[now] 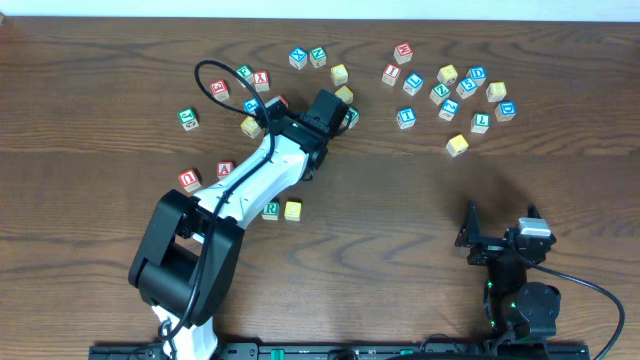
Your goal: Spell out ROBOT
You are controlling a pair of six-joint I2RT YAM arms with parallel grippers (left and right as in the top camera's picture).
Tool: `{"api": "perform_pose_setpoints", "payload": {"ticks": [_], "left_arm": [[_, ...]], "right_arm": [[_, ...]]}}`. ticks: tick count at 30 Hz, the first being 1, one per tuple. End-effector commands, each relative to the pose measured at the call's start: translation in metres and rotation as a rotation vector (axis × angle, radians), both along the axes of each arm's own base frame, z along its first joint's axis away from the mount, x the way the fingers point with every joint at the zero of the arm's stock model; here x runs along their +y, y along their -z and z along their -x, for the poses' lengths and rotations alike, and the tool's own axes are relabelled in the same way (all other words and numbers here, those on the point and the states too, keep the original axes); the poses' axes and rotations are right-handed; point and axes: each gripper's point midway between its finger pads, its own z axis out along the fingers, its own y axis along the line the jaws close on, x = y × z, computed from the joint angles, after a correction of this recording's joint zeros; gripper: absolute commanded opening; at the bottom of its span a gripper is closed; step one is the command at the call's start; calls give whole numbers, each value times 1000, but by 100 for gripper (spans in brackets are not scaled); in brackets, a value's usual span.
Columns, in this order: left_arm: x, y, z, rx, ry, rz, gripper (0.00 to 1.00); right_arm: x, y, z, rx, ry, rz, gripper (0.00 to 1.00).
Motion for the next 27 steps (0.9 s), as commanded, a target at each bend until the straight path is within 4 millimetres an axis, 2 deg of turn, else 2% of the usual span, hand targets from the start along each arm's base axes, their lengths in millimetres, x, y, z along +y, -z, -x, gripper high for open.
{"api": "perform_pose_setpoints", "payload": {"ticks": [1, 15, 27], "left_arm": [[9, 13, 1, 11, -34, -37, 8], [16, 48, 8, 94, -36, -88, 8], [19, 49, 7, 90, -40, -106, 8]], "right_arm": [[-2, 0, 0, -1, 6, 11, 99], [-2, 0, 0, -2, 6, 11, 99], [-2, 0, 0, -2, 6, 11, 99]]}}
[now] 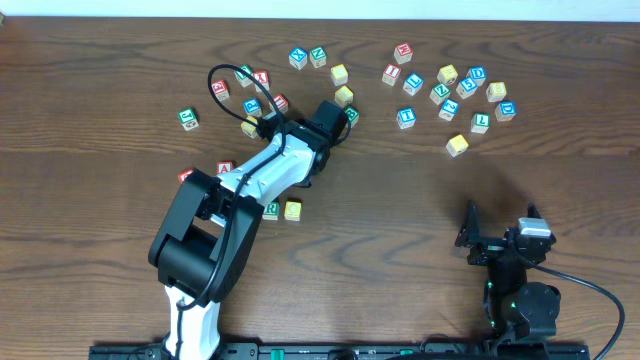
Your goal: Spell out ROBOT
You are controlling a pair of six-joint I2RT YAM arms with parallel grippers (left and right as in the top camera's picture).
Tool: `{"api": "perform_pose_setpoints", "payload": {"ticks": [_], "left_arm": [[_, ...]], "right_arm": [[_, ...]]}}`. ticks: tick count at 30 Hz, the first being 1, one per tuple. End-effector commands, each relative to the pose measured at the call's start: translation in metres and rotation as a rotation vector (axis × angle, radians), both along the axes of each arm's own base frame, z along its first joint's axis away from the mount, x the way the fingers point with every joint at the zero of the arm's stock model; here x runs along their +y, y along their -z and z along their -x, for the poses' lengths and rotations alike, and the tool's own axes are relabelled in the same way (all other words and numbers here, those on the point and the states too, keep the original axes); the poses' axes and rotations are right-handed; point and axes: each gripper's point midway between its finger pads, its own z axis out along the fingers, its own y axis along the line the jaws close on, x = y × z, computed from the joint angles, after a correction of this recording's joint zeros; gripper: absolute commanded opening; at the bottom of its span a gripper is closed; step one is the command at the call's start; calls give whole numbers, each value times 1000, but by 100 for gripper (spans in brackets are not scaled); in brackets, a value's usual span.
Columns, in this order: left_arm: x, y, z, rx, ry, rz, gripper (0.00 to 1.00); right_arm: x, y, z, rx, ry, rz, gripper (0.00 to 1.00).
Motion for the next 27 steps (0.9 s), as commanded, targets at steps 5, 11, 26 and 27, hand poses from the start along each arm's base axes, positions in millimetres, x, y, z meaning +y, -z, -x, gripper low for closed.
{"api": "perform_pose_setpoints", "payload": {"ticks": [5, 11, 26, 27], "left_arm": [[9, 5, 2, 5, -15, -39, 8], [10, 12, 3, 21, -15, -49, 8], [12, 21, 5, 39, -15, -60, 8], [12, 21, 5, 38, -15, -60, 8]], "right_arm": [[-2, 0, 0, -2, 6, 11, 99], [-2, 0, 0, -2, 6, 11, 99], [-2, 0, 0, -1, 6, 11, 99], [-2, 0, 0, -2, 6, 11, 99]]}}
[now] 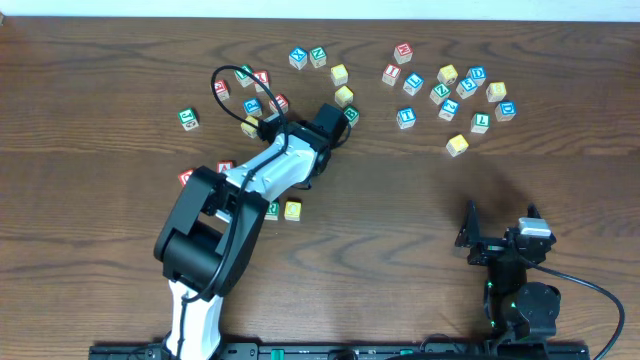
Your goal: Spell out ROBOT
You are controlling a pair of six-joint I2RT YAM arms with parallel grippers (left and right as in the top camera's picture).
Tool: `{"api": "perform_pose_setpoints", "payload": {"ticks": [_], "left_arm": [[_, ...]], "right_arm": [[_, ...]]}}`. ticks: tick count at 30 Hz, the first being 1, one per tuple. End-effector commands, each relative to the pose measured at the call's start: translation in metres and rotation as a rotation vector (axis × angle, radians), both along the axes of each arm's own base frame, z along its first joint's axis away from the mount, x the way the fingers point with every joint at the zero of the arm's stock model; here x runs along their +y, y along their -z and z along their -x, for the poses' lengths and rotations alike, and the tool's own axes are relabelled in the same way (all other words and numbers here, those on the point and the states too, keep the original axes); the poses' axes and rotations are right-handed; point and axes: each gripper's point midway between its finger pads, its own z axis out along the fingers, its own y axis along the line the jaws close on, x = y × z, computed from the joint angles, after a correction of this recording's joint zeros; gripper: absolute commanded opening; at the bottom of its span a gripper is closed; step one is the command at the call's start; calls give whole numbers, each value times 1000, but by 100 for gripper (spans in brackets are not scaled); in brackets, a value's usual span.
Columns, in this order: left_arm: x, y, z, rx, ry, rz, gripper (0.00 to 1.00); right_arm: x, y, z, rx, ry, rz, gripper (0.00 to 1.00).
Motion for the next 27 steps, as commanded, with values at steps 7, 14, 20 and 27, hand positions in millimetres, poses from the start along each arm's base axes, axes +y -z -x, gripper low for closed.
{"api": "perform_pose_setpoints", "payload": {"ticks": [7, 14, 20, 27], "left_arm": [[9, 7, 2, 7, -13, -36, 13], [9, 7, 2, 7, -13, -36, 36], [8, 7, 2, 6, -13, -35, 44], [8, 7, 1, 5, -13, -35, 46]], "right_arm": [[-2, 0, 0, -2, 6, 11, 99], [-2, 0, 0, -2, 6, 11, 99], [-2, 0, 0, -2, 6, 11, 99], [-2, 0, 0, -1, 6, 11, 99]]}}
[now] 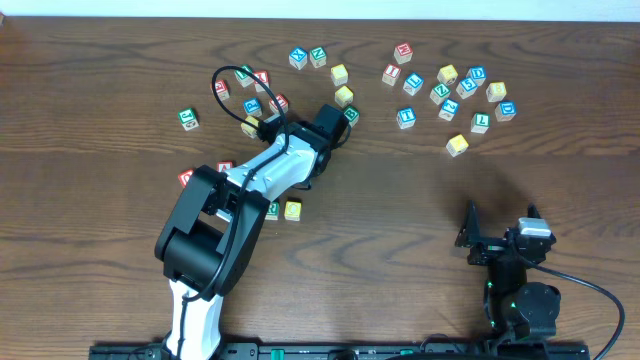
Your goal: Spell out ROBOT
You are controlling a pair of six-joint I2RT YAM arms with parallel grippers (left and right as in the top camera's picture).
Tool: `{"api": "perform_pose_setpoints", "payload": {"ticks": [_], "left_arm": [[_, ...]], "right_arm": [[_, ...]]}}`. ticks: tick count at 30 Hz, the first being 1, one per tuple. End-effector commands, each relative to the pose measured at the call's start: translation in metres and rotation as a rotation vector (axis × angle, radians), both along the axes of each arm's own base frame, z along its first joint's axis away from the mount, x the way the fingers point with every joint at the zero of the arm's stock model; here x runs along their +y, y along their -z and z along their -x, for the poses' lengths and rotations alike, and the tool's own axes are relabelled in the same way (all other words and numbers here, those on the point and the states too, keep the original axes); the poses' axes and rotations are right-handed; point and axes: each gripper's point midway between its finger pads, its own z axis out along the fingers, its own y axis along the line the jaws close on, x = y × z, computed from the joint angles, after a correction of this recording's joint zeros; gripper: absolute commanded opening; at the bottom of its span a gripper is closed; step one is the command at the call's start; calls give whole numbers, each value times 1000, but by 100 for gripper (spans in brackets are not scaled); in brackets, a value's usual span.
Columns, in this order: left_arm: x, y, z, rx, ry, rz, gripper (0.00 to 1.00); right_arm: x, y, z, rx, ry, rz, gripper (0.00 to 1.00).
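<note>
Lettered wooden blocks lie scattered over the far half of the table. A green R block and a plain yellow block sit side by side near the middle, partly under my left arm. My left gripper is low by a green-lettered block, below a yellow block. Its black head hides the fingers, so their state is unclear. My right gripper is parked at the near right, away from every block.
A cluster of blue, red, green and yellow blocks lies at the far right, with one yellow block set apart. More blocks lie beside the left arm, with red ones at its left. The left arm's cable loops over them.
At first my left arm lay stretched with its elbow low at the left and its gripper covering part of the green-lettered block. Then the elbow stood further up and right, the gripper a little back with the block showing beside it. It has held there. The right arm never moved.
</note>
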Motion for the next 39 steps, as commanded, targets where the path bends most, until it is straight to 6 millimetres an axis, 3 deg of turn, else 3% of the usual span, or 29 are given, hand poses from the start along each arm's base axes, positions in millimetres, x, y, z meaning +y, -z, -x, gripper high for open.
{"api": "perform_pose_setpoints", "payload": {"ticks": [1, 16, 25, 39], "left_arm": [[8, 6, 2, 10, -6, -35, 46], [5, -16, -14, -38, 24, -18, 46], [17, -46, -25, -93, 19, -4, 46], [13, -104, -33, -201, 113, 18, 47]], "right_arm": [[-2, 0, 0, -1, 6, 11, 99], [-2, 0, 0, -2, 6, 11, 99], [-2, 0, 0, -2, 6, 11, 99], [-2, 0, 0, -2, 6, 11, 99]]}}
